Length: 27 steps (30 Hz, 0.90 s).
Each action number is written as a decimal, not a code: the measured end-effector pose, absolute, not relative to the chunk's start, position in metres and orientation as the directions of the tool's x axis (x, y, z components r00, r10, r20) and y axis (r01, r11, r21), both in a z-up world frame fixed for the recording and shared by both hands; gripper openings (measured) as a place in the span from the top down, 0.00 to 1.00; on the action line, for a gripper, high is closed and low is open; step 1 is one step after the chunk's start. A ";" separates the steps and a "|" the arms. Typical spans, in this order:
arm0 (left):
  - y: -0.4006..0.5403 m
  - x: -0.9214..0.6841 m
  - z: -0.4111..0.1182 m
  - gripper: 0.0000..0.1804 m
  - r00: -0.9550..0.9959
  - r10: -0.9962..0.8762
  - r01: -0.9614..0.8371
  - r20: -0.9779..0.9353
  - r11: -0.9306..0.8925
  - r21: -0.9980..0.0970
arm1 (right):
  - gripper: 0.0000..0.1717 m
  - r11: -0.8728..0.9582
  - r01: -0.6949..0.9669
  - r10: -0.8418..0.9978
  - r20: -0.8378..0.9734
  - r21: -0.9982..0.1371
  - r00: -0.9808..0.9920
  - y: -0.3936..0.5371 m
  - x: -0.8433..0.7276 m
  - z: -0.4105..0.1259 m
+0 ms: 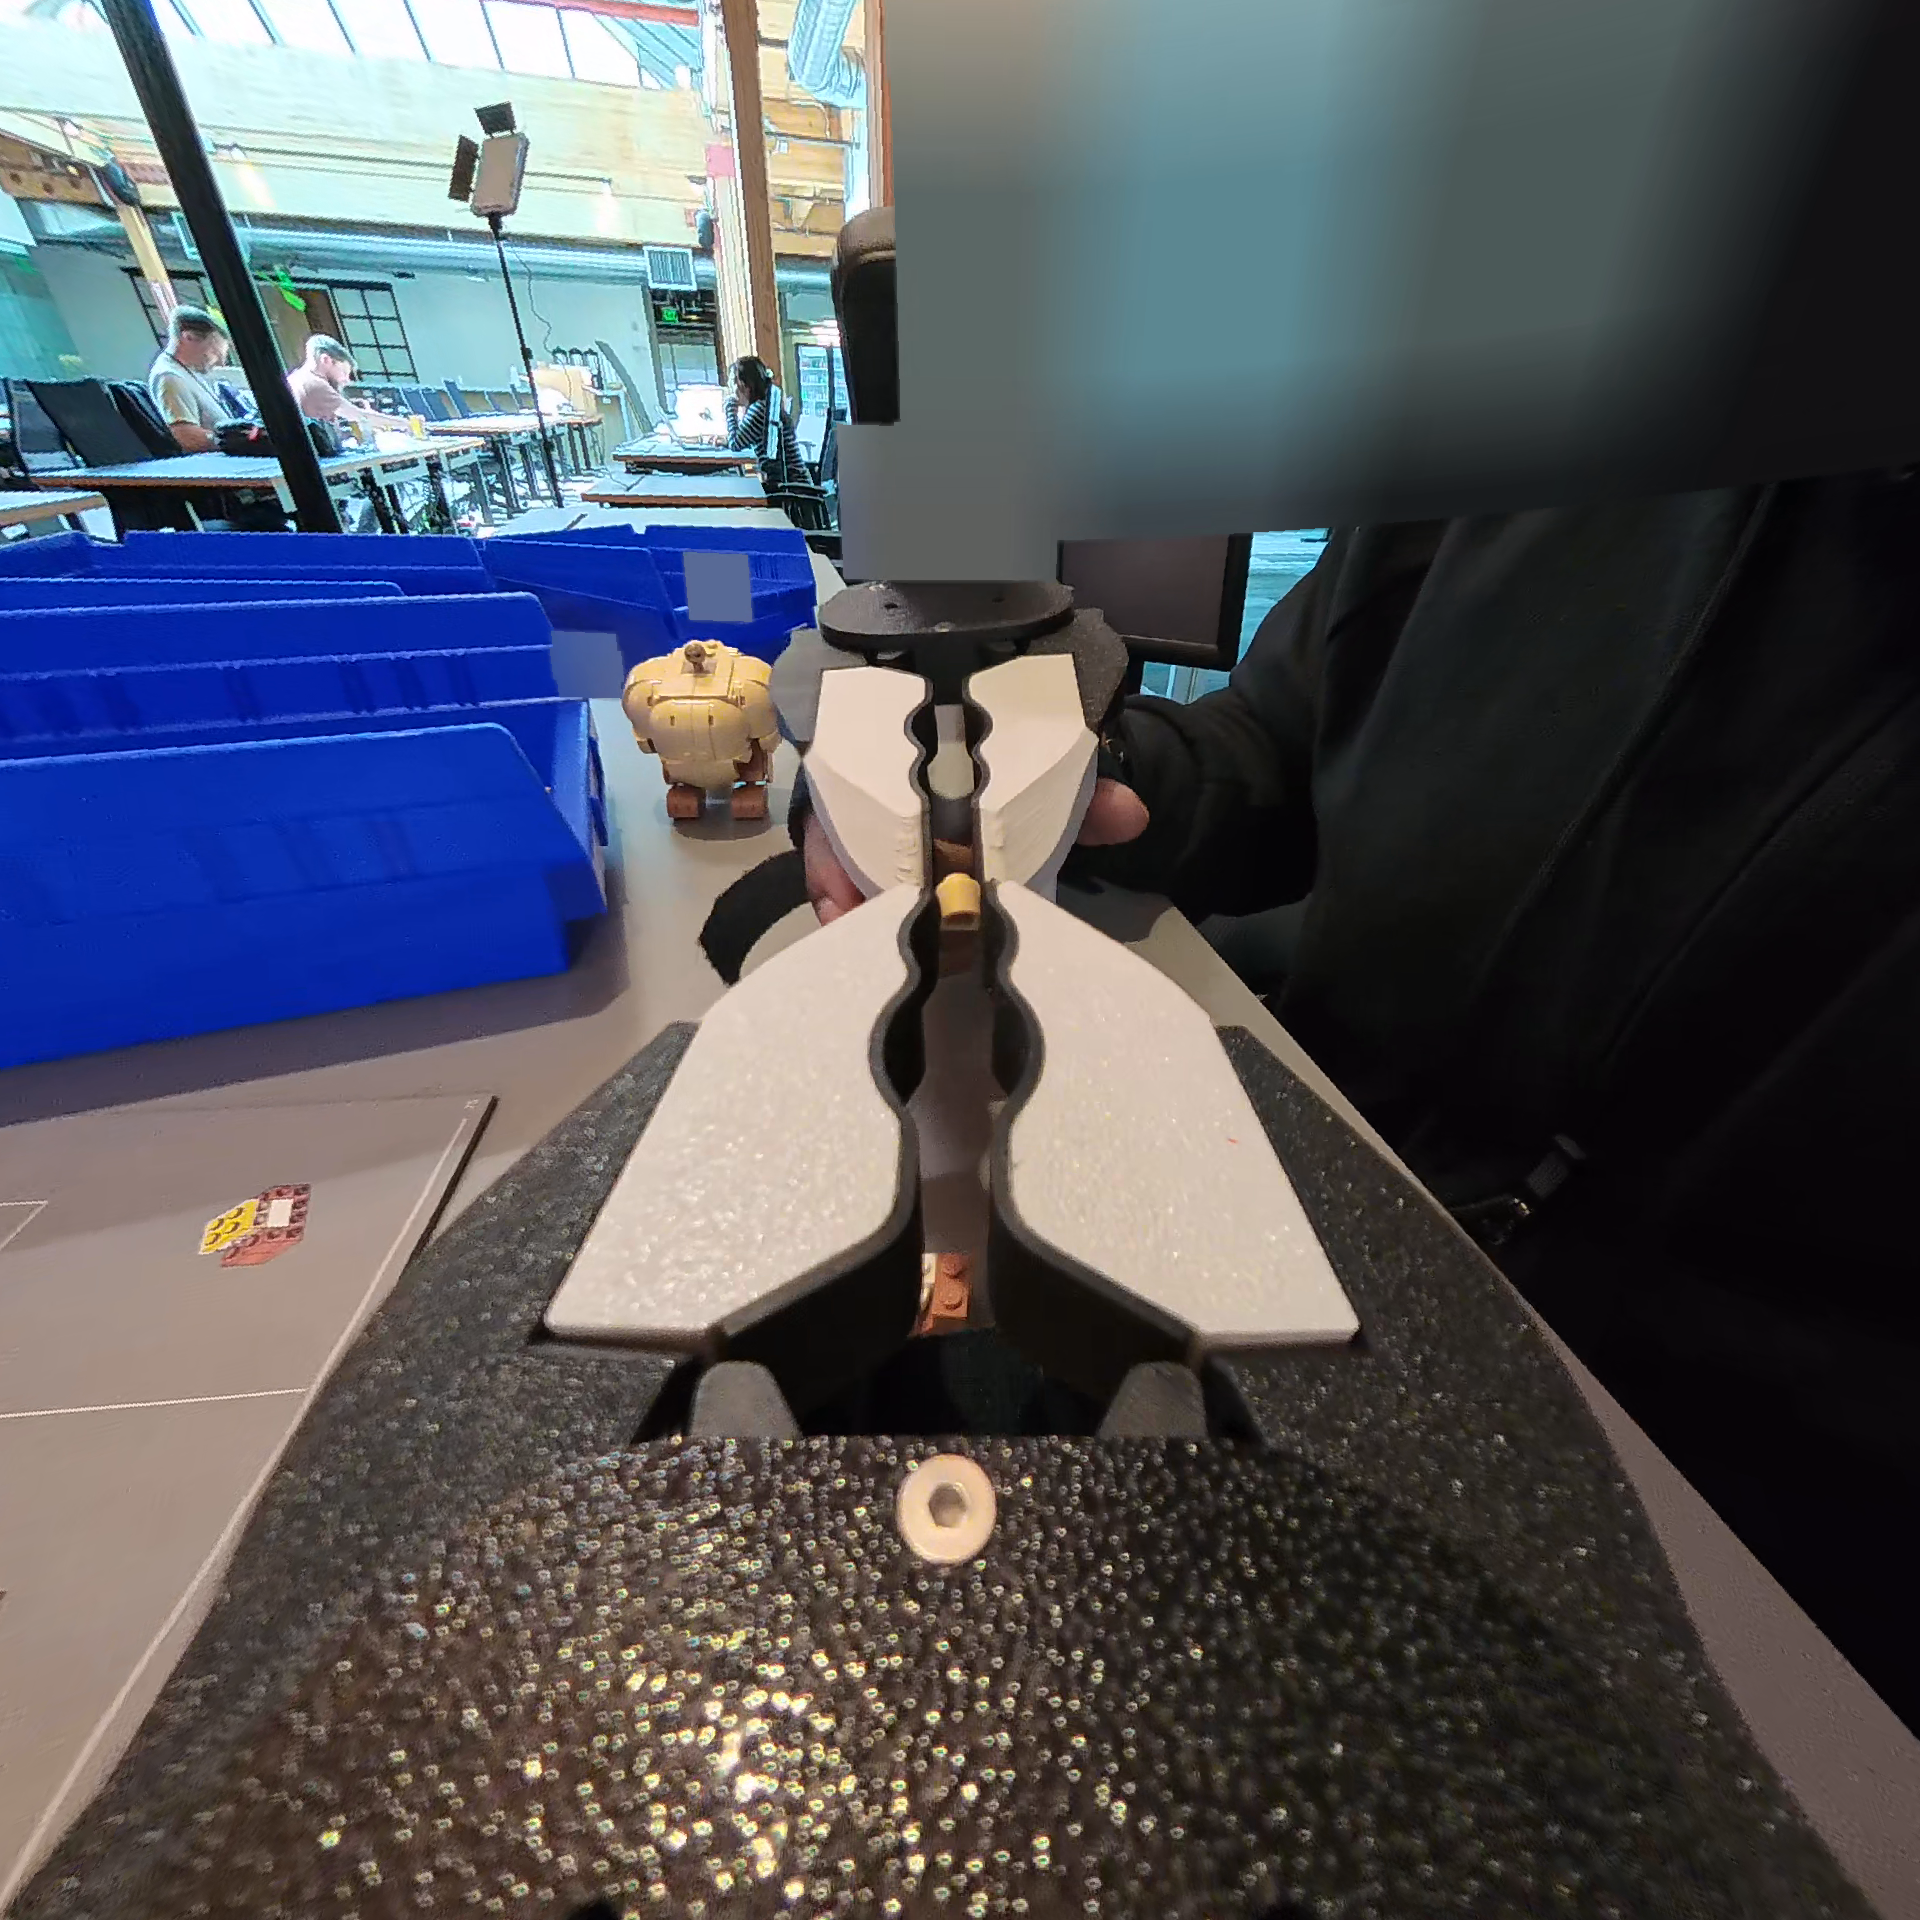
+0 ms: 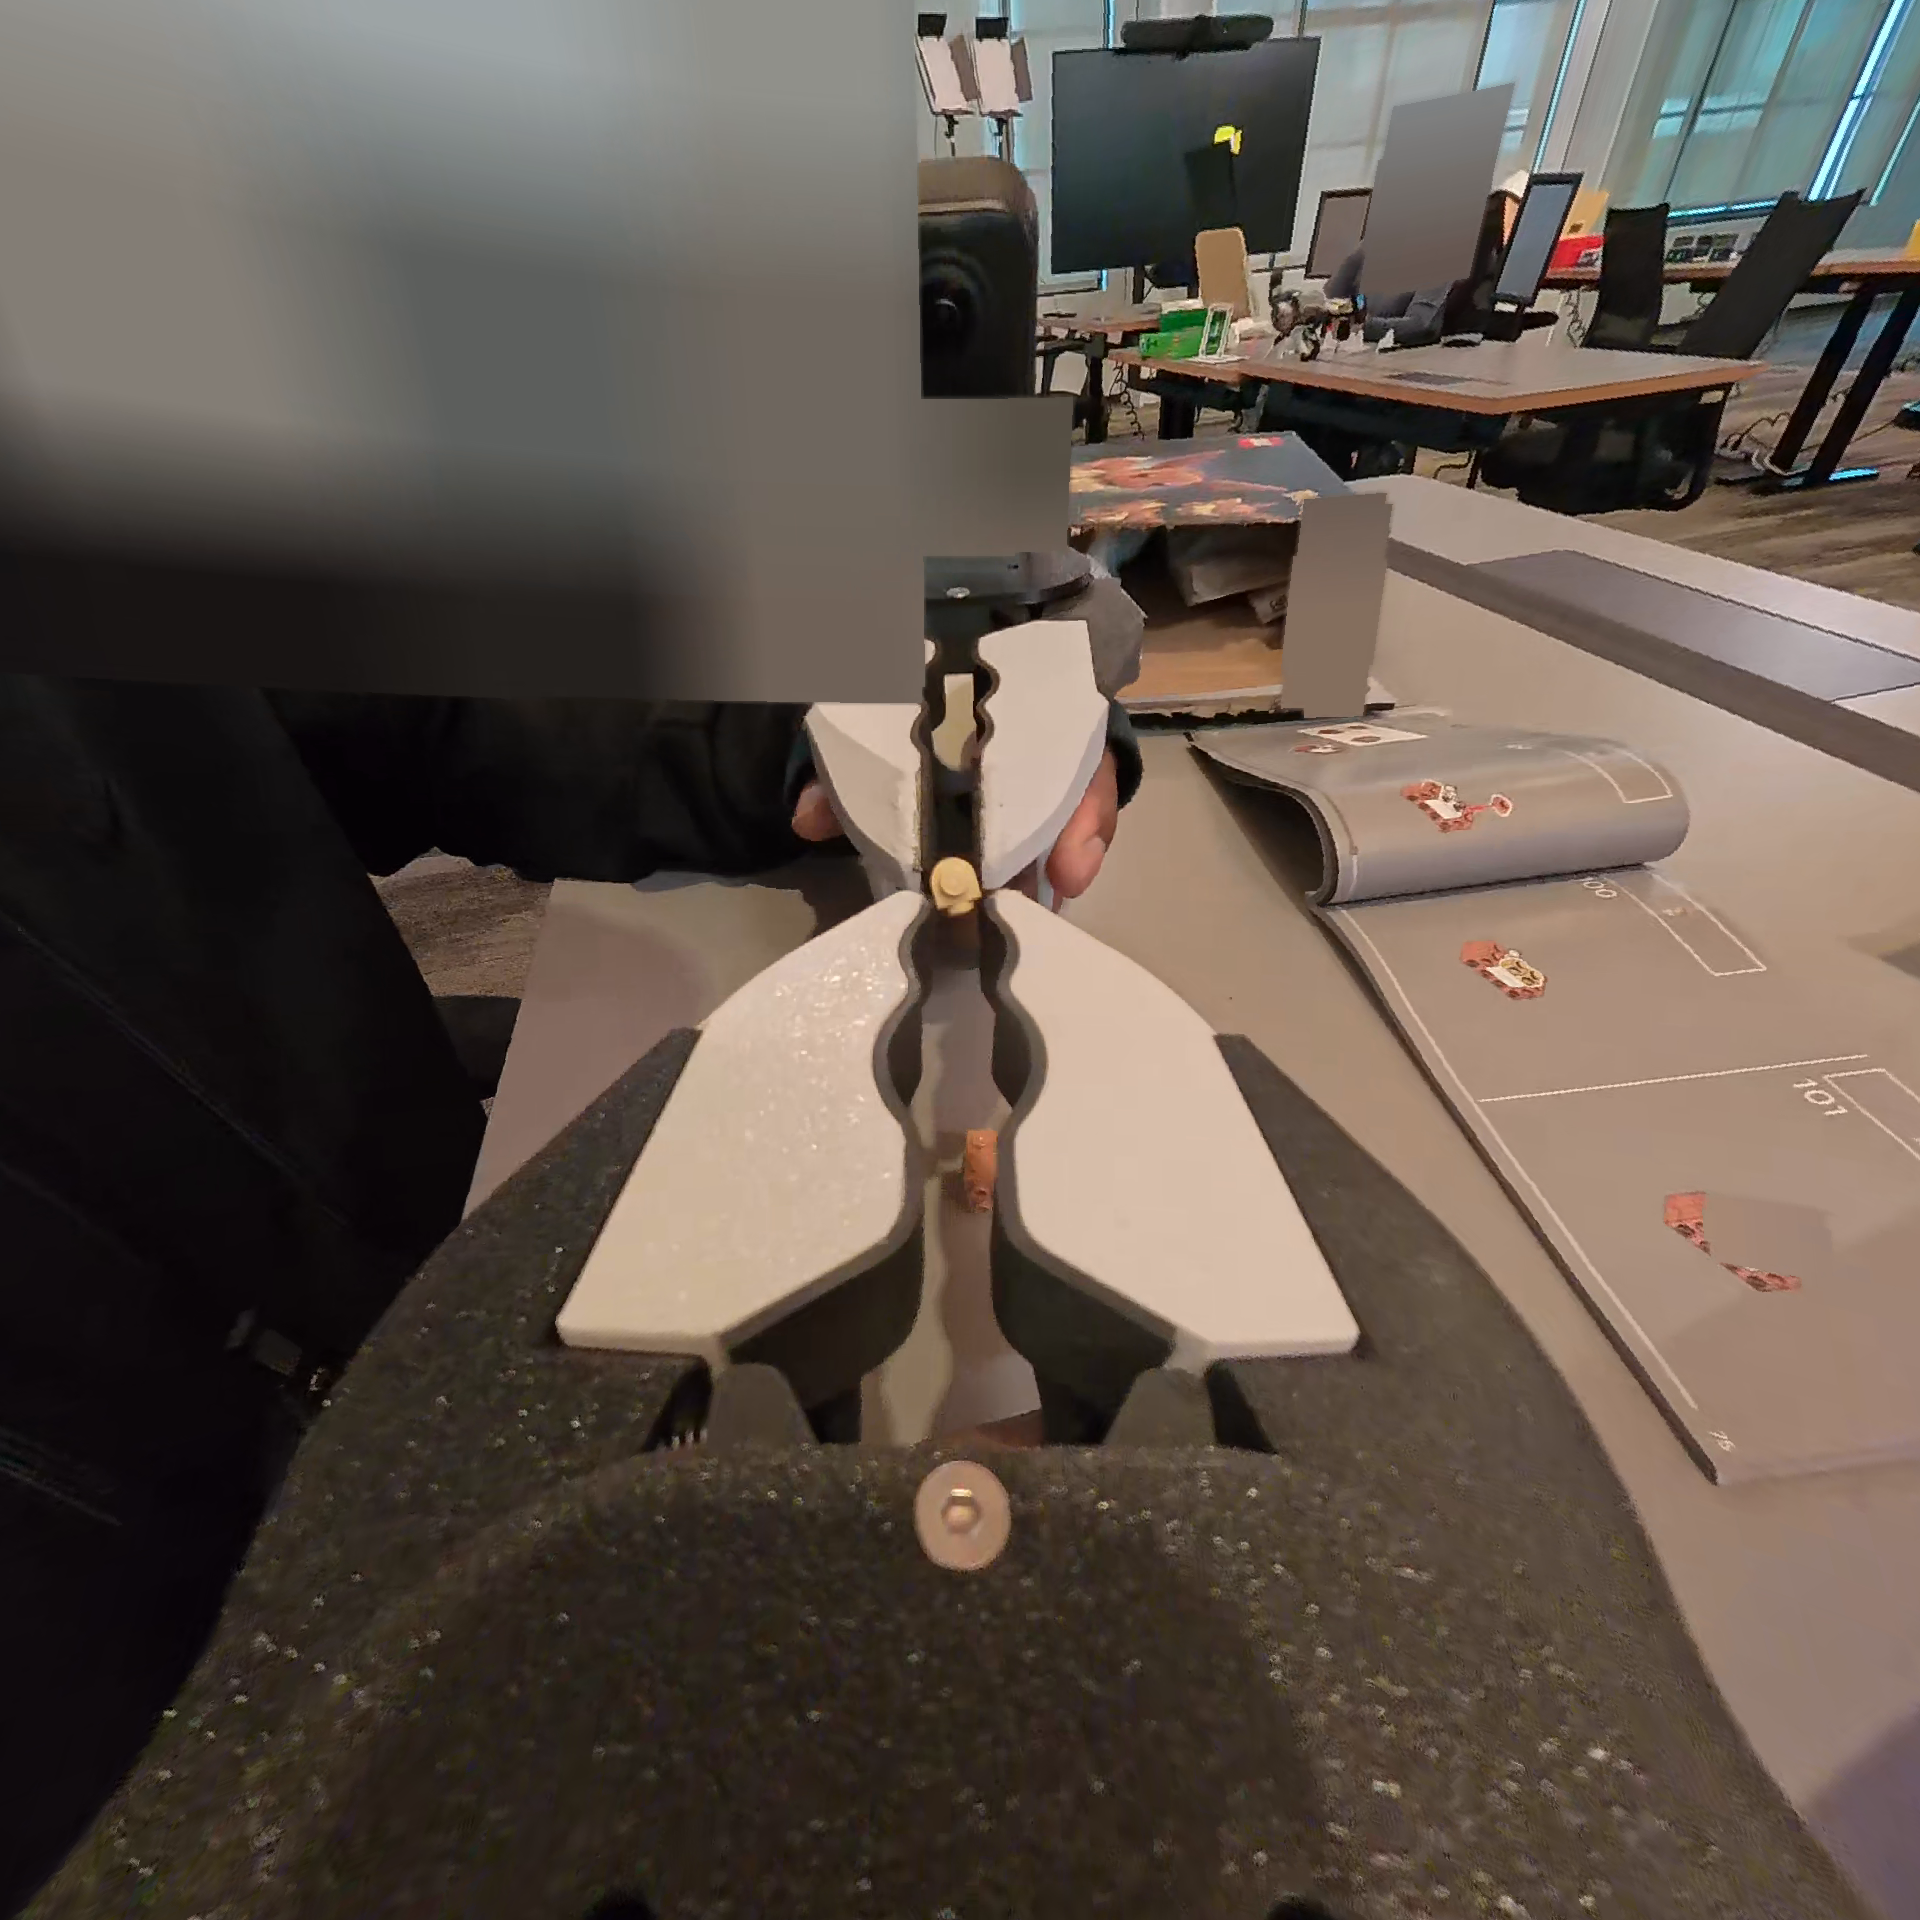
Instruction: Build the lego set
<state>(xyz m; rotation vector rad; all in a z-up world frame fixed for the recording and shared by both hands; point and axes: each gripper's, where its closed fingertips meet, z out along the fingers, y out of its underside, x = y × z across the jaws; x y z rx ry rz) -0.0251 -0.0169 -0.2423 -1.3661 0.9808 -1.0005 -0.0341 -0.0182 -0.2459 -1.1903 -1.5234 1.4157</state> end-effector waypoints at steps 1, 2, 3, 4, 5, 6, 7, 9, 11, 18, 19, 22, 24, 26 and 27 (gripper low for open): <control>-0.017 -0.025 -0.242 0.96 0.291 -0.956 -0.004 0.034 -0.036 -0.999 | 0.96 -0.035 0.148 0.948 -0.080 -0.988 -0.308 -0.019 -0.034 -0.246; -0.017 -0.025 -0.242 0.96 0.286 -0.957 0.002 0.043 -0.044 -0.999 | 0.96 -0.036 0.147 0.947 -0.080 -0.989 -0.311 -0.019 -0.034 -0.246; -0.018 -0.025 -0.241 0.96 0.281 -0.958 0.014 0.052 -0.050 -0.999 | 0.96 -0.037 0.143 0.946 -0.081 -0.989 -0.313 -0.019 -0.034 -0.245; -0.018 -0.024 -0.240 0.96 0.276 -0.959 0.024 0.062 -0.058 -0.998 | 0.96 -0.040 0.138 0.946 -0.082 -0.990 -0.315 -0.020 -0.034 -0.244; -0.018 -0.024 -0.240 0.96 0.275 -0.959 0.030 0.071 -0.065 -0.997 | 0.96 -0.040 0.135 0.946 -0.081 -0.990 -0.315 -0.020 -0.034 -0.244; -0.018 -0.024 -0.240 0.96 0.275 -0.959 0.032 0.075 -0.068 -0.997 | 0.96 -0.037 0.136 0.946 -0.079 -0.990 -0.313 -0.020 -0.034 -0.244; -0.017 -0.024 -0.241 0.96 0.276 -0.958 0.029 0.075 -0.069 -0.997 | 0.97 -0.034 0.139 0.947 -0.076 -0.990 -0.311 -0.019 -0.034 -0.245; -0.017 -0.024 -0.242 0.96 0.276 -0.958 0.017 0.075 -0.073 -0.997 | 0.97 -0.021 0.146 0.949 -0.066 -0.989 -0.309 -0.019 -0.034 -0.246; -0.017 -0.024 -0.244 0.96 0.280 -0.957 0.006 0.074 -0.075 -0.997 | 0.97 -0.006 0.150 0.952 -0.051 -0.989 -0.303 -0.019 -0.034 -0.248; -0.016 -0.024 -0.246 0.96 0.288 -0.955 -0.013 0.073 -0.080 -0.997 | 0.97 0.008 0.152 0.955 -0.037 -0.988 -0.293 -0.017 -0.033 -0.249; -0.016 -0.024 -0.246 0.96 0.287 -0.955 -0.012 0.074 -0.081 -0.997 | 0.97 0.005 0.151 0.955 -0.040 -0.989 -0.294 -0.017 -0.033 -0.249; -0.016 -0.024 -0.245 0.96 0.283 -0.956 -0.003 0.078 -0.082 -0.997 | 0.97 -0.015 0.144 0.953 -0.058 -0.989 -0.299 -0.018 -0.033 -0.248; -0.018 -0.024 -0.243 0.96 0.273 -0.958 0.015 0.082 -0.081 -0.997 | 0.97 -0.034 0.131 0.948 -0.073 -0.991 -0.311 -0.019 -0.033 -0.246; -0.019 -0.023 -0.240 0.96 0.264 -0.961 0.032 0.082 -0.077 -0.997 | 0.96 -0.051 0.119 0.943 -0.087 -0.992 -0.322 -0.021 -0.032 -0.243; -0.020 -0.023 -0.239 0.96 0.260 -0.962 0.037 0.082 -0.075 -0.996 | 0.96 -0.057 0.114 0.940 -0.091 -0.992 -0.327 -0.021 -0.032 -0.242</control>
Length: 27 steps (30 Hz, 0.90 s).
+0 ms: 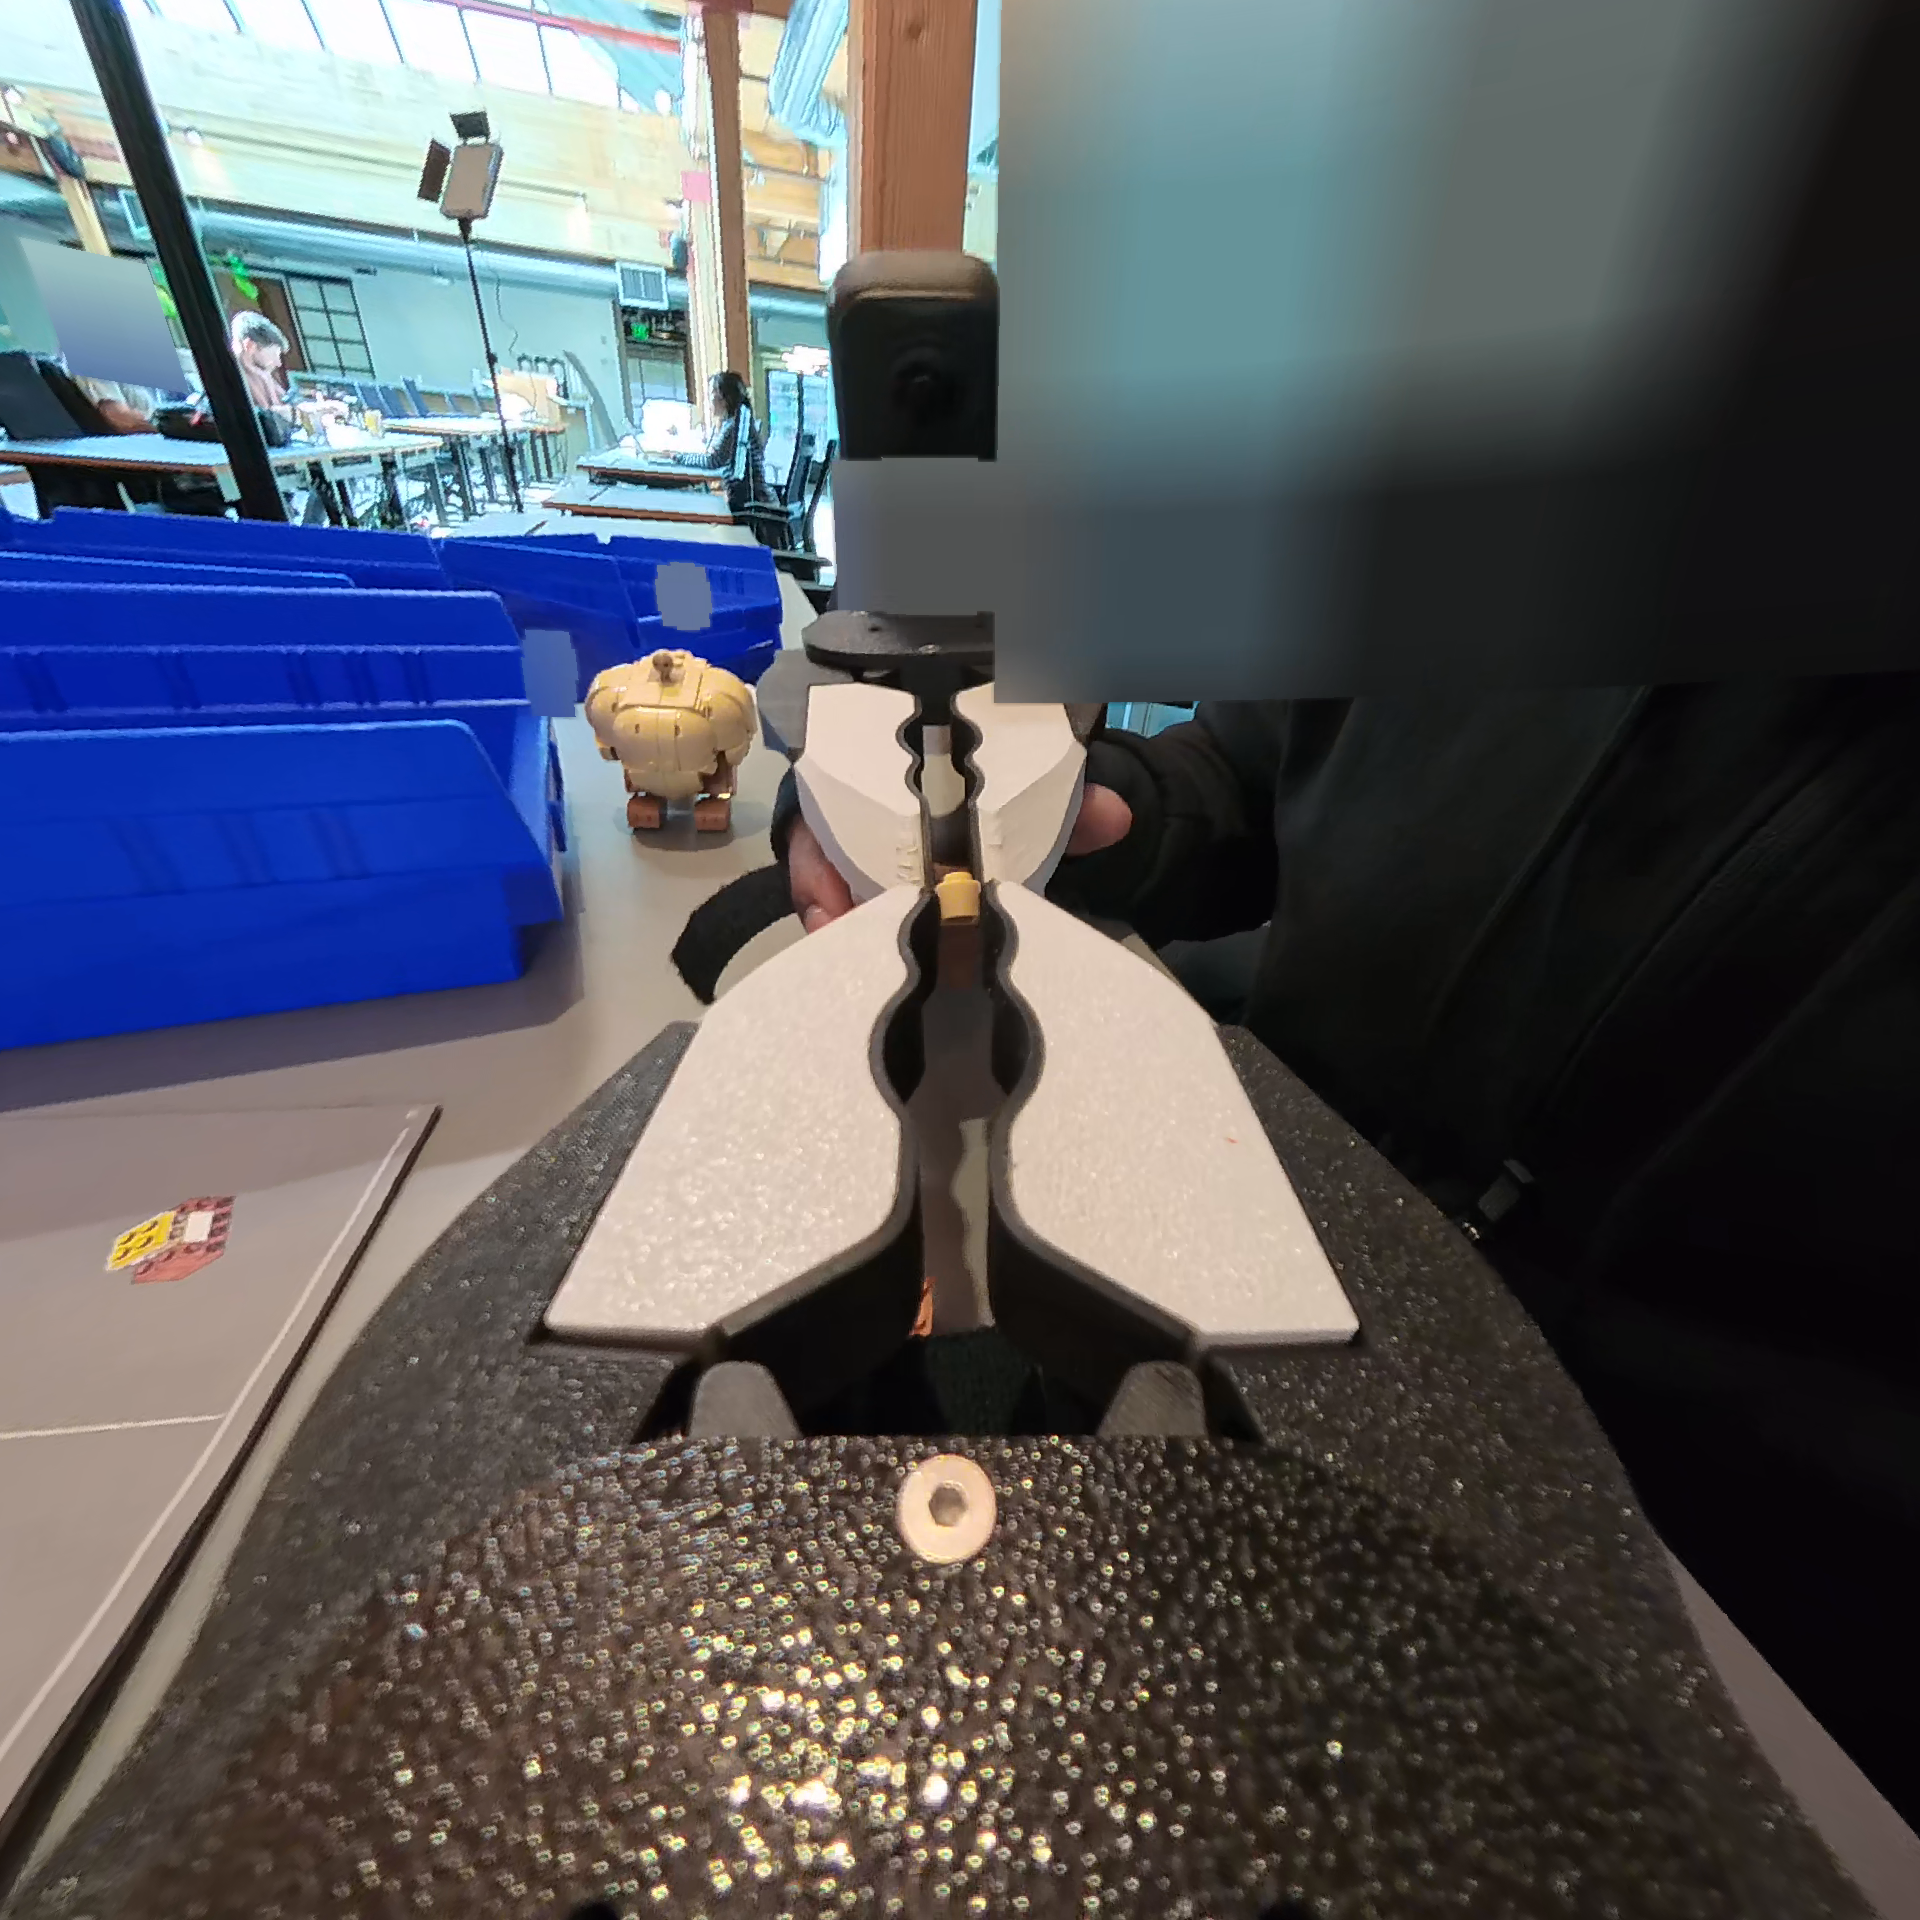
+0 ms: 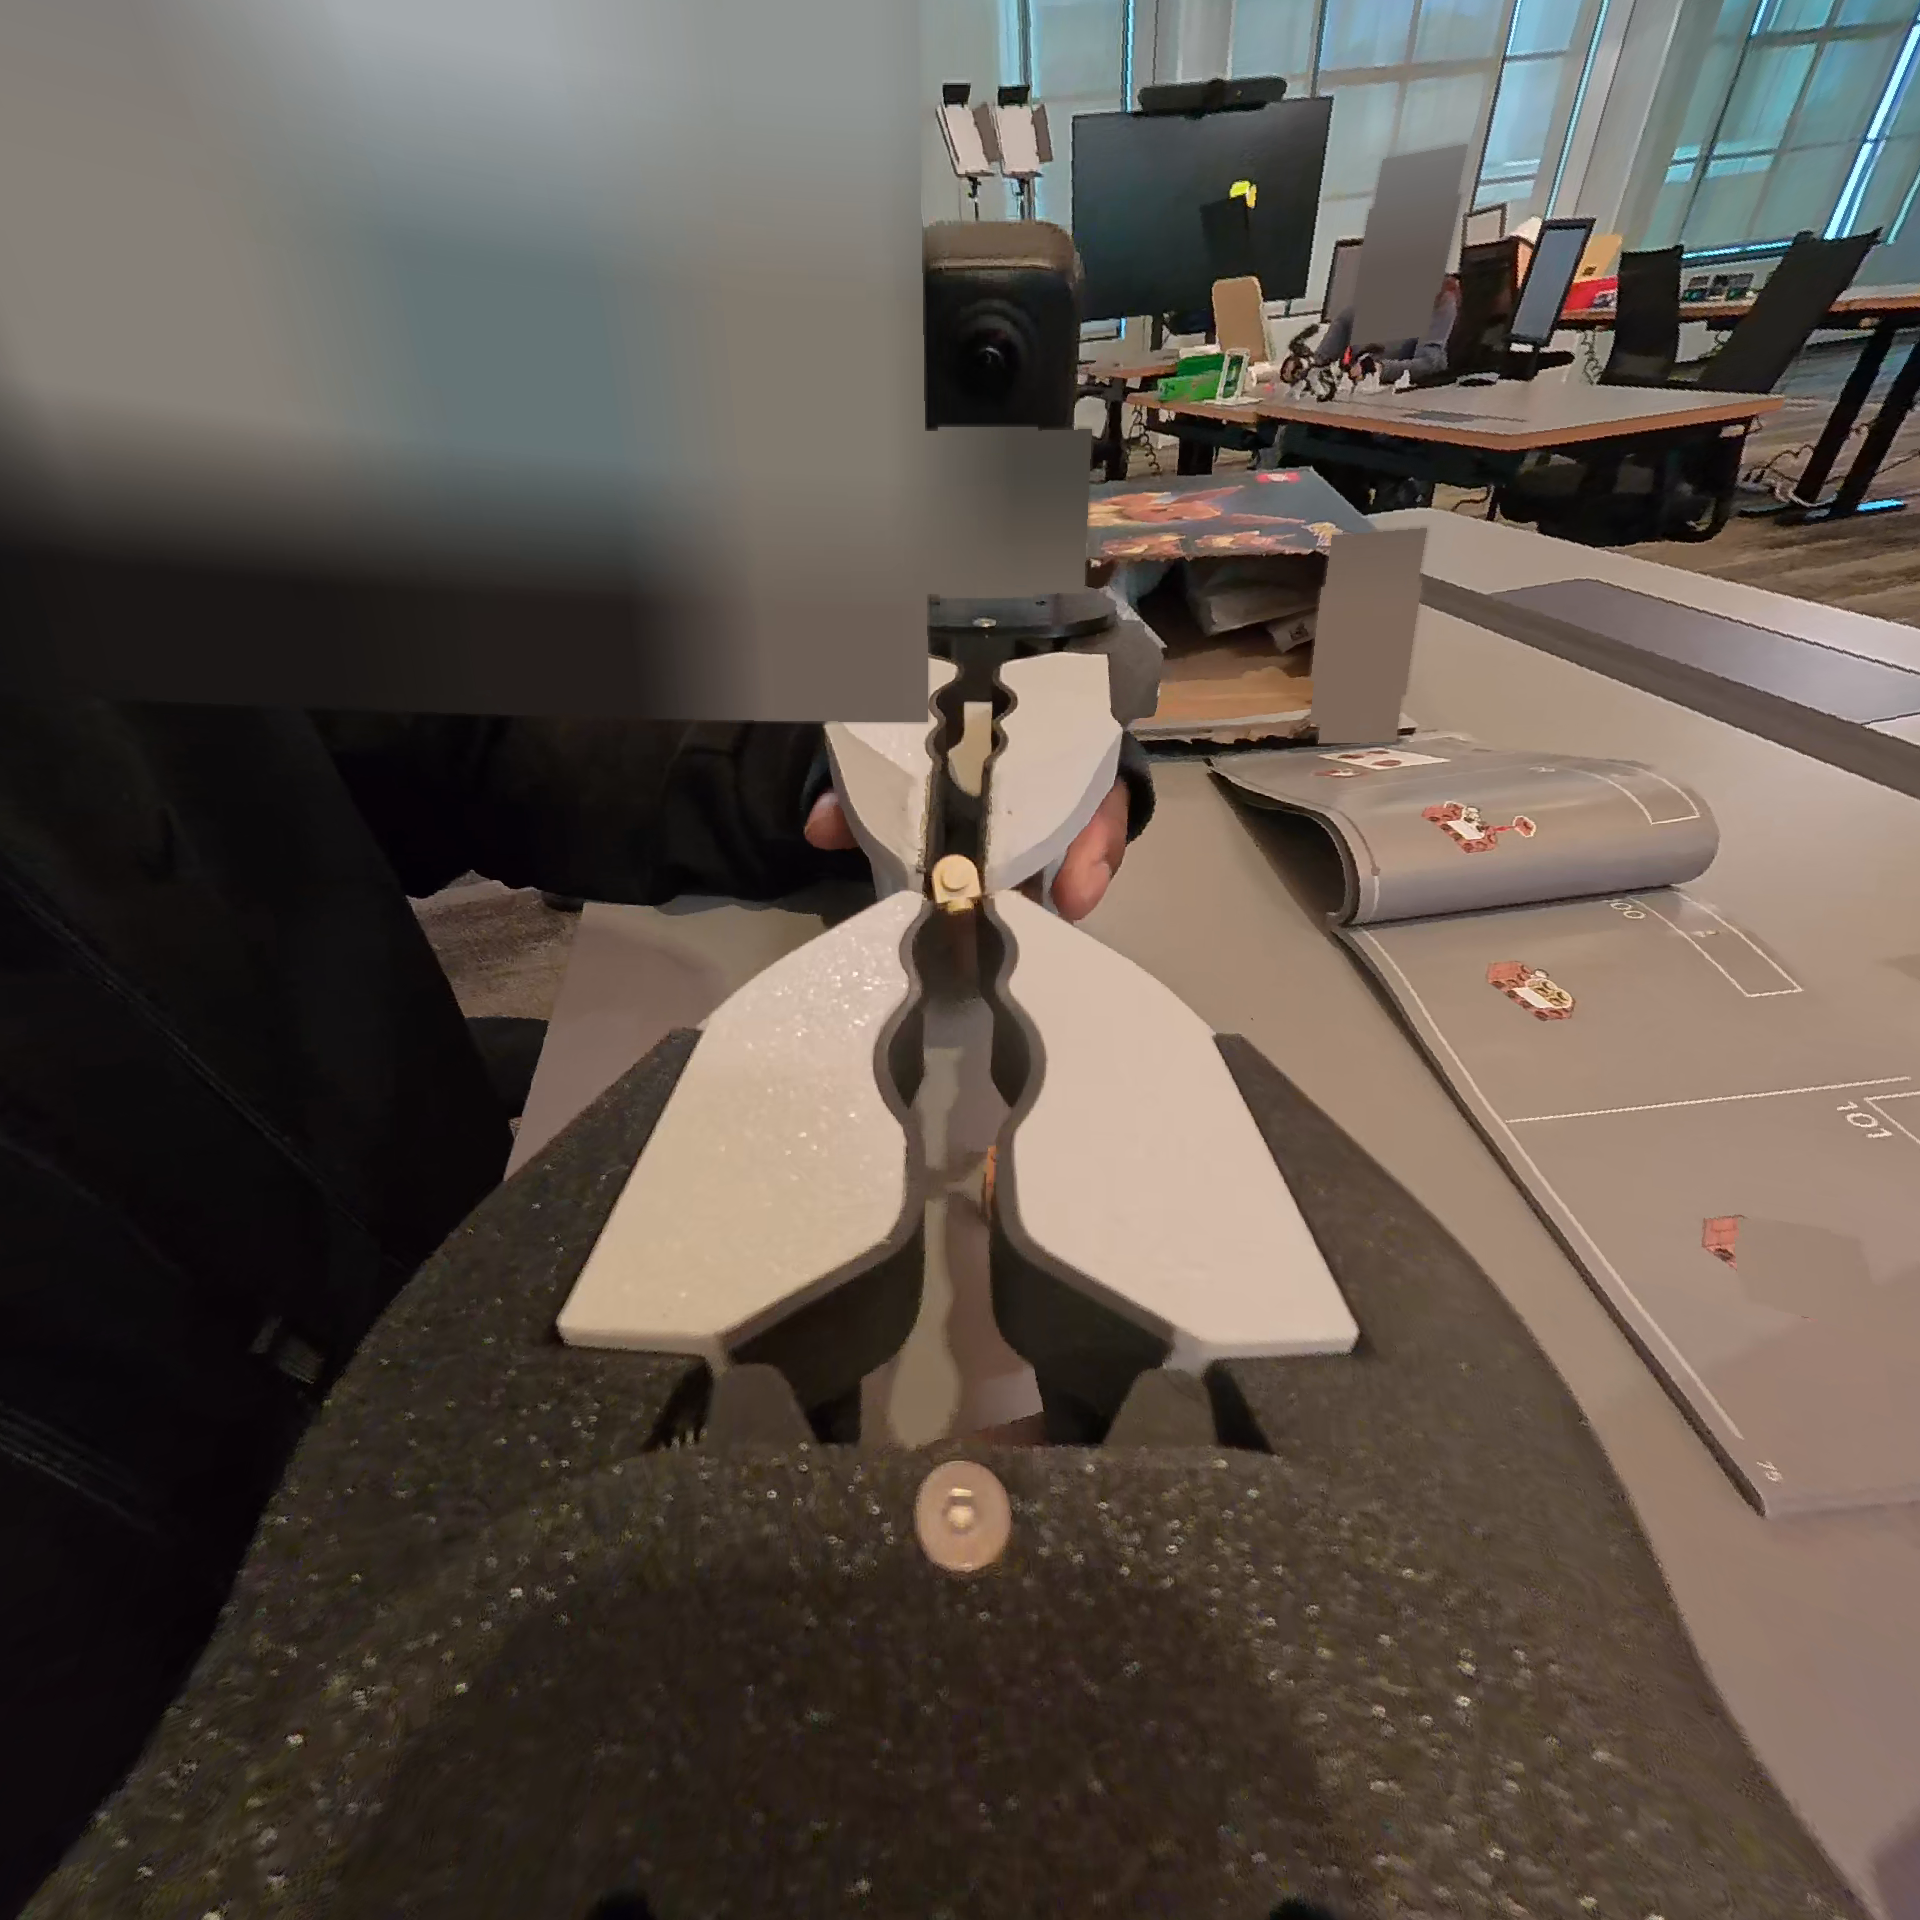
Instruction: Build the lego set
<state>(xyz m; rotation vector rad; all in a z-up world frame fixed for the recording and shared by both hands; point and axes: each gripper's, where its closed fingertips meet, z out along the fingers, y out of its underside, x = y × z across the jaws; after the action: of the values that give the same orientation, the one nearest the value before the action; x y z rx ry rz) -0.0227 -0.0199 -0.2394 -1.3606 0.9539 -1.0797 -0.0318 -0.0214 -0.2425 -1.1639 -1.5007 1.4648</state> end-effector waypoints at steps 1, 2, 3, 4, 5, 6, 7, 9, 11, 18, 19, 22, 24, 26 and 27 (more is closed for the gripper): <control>-0.020 -0.023 -0.239 0.96 0.259 -0.963 0.042 0.081 -0.072 -0.997 | 0.96 -0.059 0.109 0.939 -0.092 -0.992 -0.330 -0.022 -0.032 -0.242; -0.021 -0.022 -0.238 0.96 0.256 -0.963 0.047 0.080 -0.070 -0.996 | 0.96 -0.061 0.104 0.939 -0.092 -0.993 -0.332 -0.022 -0.032 -0.241; -0.021 -0.022 -0.237 0.96 0.253 -0.964 0.051 0.082 -0.071 -0.996 | 0.96 -0.062 0.101 0.937 -0.092 -0.993 -0.336 -0.023 -0.031 -0.240; -0.021 -0.022 -0.237 0.96 0.251 -0.964 0.054 0.085 -0.073 -0.996 | 0.96 -0.061 0.100 0.937 -0.091 -0.993 -0.338 -0.023 -0.031 -0.240; -0.021 -0.022 -0.237 0.96 0.251 -0.964 0.058 0.088 -0.076 -0.995 | 0.97 -0.058 0.097 0.937 -0.088 -0.994 -0.338 -0.023 -0.031 -0.240; -0.021 -0.022 -0.237 0.96 0.250 -0.964 0.060 0.092 -0.079 -0.995 | 0.97 -0.054 0.096 0.938 -0.084 -0.994 -0.337 -0.023 -0.031 -0.240; -0.021 -0.022 -0.238 0.96 0.249 -0.964 0.060 0.094 -0.081 -0.995 | 0.97 -0.052 0.097 0.938 -0.082 -0.994 -0.336 -0.023 -0.031 -0.241; -0.021 -0.022 -0.239 0.96 0.252 -0.963 0.049 0.091 -0.081 -0.996 | 0.97 -0.050 0.103 0.939 -0.082 -0.993 -0.334 -0.022 -0.031 -0.242; -0.020 -0.022 -0.241 0.96 0.260 -0.962 0.032 0.084 -0.079 -0.996 | 0.97 -0.043 0.109 0.941 -0.076 -0.993 -0.329 -0.022 -0.031 -0.243; -0.020 -0.022 -0.243 0.96 0.269 -0.960 0.003 0.077 -0.079 -0.997 | 0.97 -0.028 0.117 0.943 -0.065 -0.993 -0.328 -0.021 -0.031 -0.245; -0.020 -0.022 -0.244 0.96 0.268 -0.960 0.001 0.078 -0.081 -0.997 | 0.97 -0.026 0.117 0.943 -0.064 -0.993 -0.327 -0.021 -0.031 -0.245; -0.019 -0.022 -0.244 0.96 0.271 -0.959 -0.008 0.079 -0.085 -0.996 | 0.97 -0.026 0.118 0.943 -0.063 -0.993 -0.326 -0.021 -0.031 -0.245; -0.020 -0.023 -0.245 0.96 0.271 -0.959 -0.011 0.080 -0.087 -0.996 | 0.97 -0.025 0.117 0.943 -0.062 -0.993 -0.326 -0.021 -0.031 -0.245; -0.020 -0.022 -0.244 0.96 0.270 -0.960 -0.012 0.076 -0.082 -0.997 | 0.97 -0.028 0.118 0.942 -0.066 -0.993 -0.329 -0.021 -0.031 -0.245; -0.020 -0.022 -0.244 0.96 0.270 -0.960 -0.011 0.074 -0.080 -0.997 | 0.97 -0.032 0.118 0.941 -0.070 -0.992 -0.331 -0.022 -0.031 -0.245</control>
<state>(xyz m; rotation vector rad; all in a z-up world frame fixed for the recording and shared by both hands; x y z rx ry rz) -0.0224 -0.0201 -0.2441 -1.3988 0.9829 -1.0491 -0.0310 -0.0216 -0.2453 -1.1513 -1.5200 1.4439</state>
